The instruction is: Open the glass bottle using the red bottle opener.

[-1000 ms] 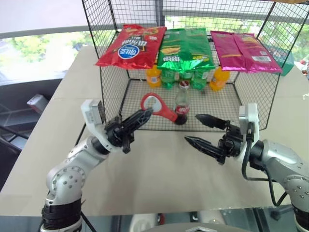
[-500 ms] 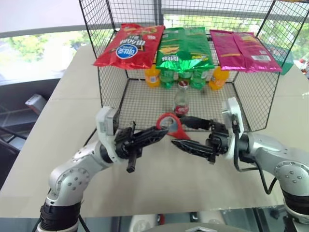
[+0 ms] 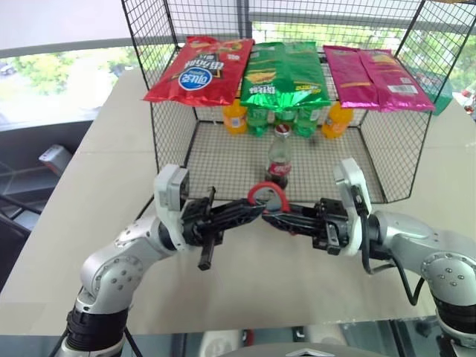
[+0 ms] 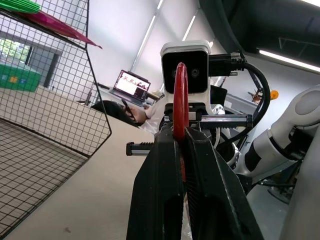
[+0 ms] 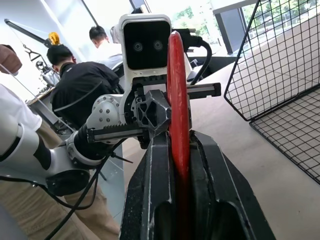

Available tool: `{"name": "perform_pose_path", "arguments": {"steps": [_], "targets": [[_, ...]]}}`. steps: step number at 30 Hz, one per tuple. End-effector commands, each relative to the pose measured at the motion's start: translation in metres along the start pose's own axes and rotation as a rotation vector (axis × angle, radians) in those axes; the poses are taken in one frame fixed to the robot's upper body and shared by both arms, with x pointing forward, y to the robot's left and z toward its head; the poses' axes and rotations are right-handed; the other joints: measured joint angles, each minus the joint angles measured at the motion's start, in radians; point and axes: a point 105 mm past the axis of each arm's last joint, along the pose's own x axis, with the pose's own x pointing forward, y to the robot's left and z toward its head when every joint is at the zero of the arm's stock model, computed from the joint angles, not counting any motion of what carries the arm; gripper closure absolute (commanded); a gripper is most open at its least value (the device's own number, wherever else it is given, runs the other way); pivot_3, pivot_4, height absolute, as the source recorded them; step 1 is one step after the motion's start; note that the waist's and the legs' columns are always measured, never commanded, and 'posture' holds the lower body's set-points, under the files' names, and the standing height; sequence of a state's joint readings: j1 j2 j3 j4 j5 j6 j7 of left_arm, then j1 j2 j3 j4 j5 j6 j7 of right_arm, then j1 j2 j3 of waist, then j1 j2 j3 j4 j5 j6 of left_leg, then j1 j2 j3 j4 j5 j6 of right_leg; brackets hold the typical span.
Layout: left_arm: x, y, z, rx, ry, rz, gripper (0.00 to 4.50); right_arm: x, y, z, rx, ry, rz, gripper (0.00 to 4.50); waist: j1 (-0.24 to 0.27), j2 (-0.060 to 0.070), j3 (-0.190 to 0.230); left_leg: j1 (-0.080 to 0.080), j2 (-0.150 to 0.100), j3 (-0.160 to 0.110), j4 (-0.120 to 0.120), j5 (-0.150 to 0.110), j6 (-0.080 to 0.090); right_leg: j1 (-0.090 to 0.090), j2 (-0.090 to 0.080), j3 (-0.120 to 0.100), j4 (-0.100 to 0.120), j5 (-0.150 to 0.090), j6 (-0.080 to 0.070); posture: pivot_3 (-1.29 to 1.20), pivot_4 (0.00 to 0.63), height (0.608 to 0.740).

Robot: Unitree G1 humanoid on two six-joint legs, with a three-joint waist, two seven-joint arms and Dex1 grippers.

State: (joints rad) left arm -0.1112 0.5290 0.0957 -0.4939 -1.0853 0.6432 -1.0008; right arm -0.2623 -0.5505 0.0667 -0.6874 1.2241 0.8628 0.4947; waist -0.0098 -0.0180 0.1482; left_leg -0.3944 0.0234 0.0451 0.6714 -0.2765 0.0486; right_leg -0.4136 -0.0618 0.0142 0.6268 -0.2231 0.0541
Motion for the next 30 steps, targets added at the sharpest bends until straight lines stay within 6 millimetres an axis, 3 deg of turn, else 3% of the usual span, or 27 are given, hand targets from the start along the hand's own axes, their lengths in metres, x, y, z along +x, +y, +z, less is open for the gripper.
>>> {"name": "perform_pose_path", "arguments": {"steps": [1, 3, 4, 8, 13, 19, 30], "targets": [[0.005, -0.007, 0.011, 0.049, -0.011, -0.051, 4.5, -0.002, 0.0, -0.001, -0.009, 0.006, -0.008, 4.42, 0.0, 0.0, 0.0, 0.0, 0.0, 0.0, 0.0, 0.0, 0.0, 0.0, 0.0, 0.0, 0.0, 0.0, 0.0, 0.0, 0.15, 0.74], [0.006, -0.009, 0.012, 0.04, -0.003, -0.063, 4.5, -0.003, 0.0, -0.001, -0.012, 0.004, -0.011, 4.42, 0.0, 0.0, 0.0, 0.0, 0.0, 0.0, 0.0, 0.0, 0.0, 0.0, 0.0, 0.0, 0.0, 0.0, 0.0, 0.0, 0.15, 0.74], [0.006, -0.01, 0.012, 0.036, 0.002, -0.067, 3.8, -0.003, 0.0, -0.001, -0.014, 0.003, -0.013, 4.5, 0.0, 0.0, 0.0, 0.0, 0.0, 0.0, 0.0, 0.0, 0.0, 0.0, 0.0, 0.0, 0.0, 0.0, 0.0, 0.0, 0.15, 0.74], [0.001, 0.002, 0.015, 0.085, -0.017, 0.027, 2.14, -0.008, -0.009, -0.001, -0.023, -0.011, -0.075, 4.5, 0.0, 0.0, 0.0, 0.0, 0.0, 0.0, 0.0, 0.0, 0.0, 0.0, 0.0, 0.0, 0.0, 0.0, 0.0, 0.0, 0.15, 0.74], [-0.009, 0.045, 0.015, 0.336, 0.031, 0.354, 0.05, -0.043, -0.037, -0.006, -0.029, -0.038, -0.322, 4.5, 0.009, 0.0, 0.0, -0.001, -0.001, 0.0, 0.0, 0.0, 0.0, 0.0, 0.0, 0.0, 0.0, 0.0, 0.0, 0.0, 0.15, 0.74], [0.0, 0.081, 0.007, 0.485, 0.135, 0.509, 0.05, -0.061, -0.043, -0.01, -0.055, -0.038, -0.431, 4.5, 0.022, 0.0, 0.0, 0.0, -0.002, 0.001, 0.0, 0.0, 0.0, 0.0, 0.001, 0.0, 0.0, 0.0, 0.0, 0.0, 0.15, 0.74], [0.035, 0.122, -0.005, 0.461, 0.196, 0.437, 0.05, -0.059, -0.041, -0.01, -0.086, -0.05, -0.466, 4.5, 0.025, 0.0, 0.0, -0.002, -0.002, 0.0, 0.0, 0.0, 0.0, 0.0, 0.002, -0.001, -0.001, 0.002, 0.004, 0.0, 0.15, 0.74]]}}
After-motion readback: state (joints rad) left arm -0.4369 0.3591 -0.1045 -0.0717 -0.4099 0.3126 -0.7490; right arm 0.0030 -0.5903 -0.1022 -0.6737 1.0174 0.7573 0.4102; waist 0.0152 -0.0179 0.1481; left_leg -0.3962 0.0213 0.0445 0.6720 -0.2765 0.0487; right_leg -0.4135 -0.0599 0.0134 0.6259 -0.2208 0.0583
